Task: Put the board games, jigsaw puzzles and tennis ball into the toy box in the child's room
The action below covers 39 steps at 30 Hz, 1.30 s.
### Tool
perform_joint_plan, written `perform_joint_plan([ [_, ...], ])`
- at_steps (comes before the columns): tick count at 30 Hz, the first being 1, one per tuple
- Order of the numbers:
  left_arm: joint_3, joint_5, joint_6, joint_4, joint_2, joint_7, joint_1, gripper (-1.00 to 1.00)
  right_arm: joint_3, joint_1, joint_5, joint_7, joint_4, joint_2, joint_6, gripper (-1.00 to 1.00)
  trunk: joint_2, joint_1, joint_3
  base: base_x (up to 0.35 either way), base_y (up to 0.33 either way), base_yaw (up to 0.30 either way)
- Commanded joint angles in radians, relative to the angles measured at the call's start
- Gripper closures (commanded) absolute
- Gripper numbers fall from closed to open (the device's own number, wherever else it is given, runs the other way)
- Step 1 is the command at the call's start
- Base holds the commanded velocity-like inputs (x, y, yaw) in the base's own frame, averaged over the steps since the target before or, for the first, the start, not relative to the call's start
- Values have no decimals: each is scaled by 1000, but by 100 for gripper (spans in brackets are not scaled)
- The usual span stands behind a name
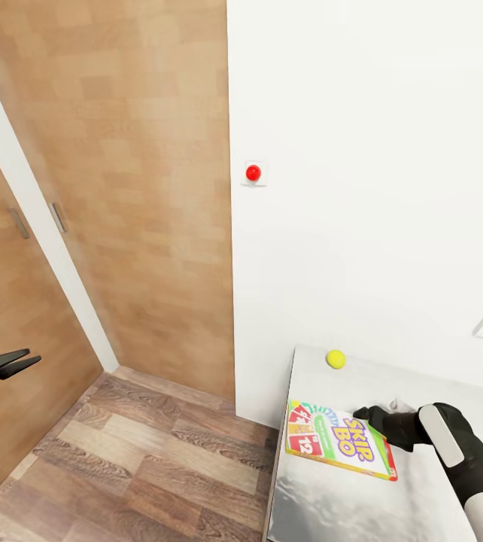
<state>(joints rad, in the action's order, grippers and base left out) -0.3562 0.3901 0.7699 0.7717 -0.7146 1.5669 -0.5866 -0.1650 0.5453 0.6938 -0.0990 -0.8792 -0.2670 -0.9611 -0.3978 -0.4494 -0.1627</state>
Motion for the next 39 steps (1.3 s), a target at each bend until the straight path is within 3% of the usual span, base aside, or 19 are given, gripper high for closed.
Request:
perform_joint_plan([
  [1,0,0,11,0,0,4,-1,-100,-1,1,11,-10,-1,0,-4,-100,-2,-1,-2,0,0,0],
  [23,0,0,11,0,0,4,-1,-100,-1,1,9,-10,11,0,-3,-100,-2,-1,-13,0,1,0],
  [39,0,0,11,0,0,4,-1,-100,-2,1,9,-10,11,0,-3,-100,-2,-1,-13,0,119,0],
])
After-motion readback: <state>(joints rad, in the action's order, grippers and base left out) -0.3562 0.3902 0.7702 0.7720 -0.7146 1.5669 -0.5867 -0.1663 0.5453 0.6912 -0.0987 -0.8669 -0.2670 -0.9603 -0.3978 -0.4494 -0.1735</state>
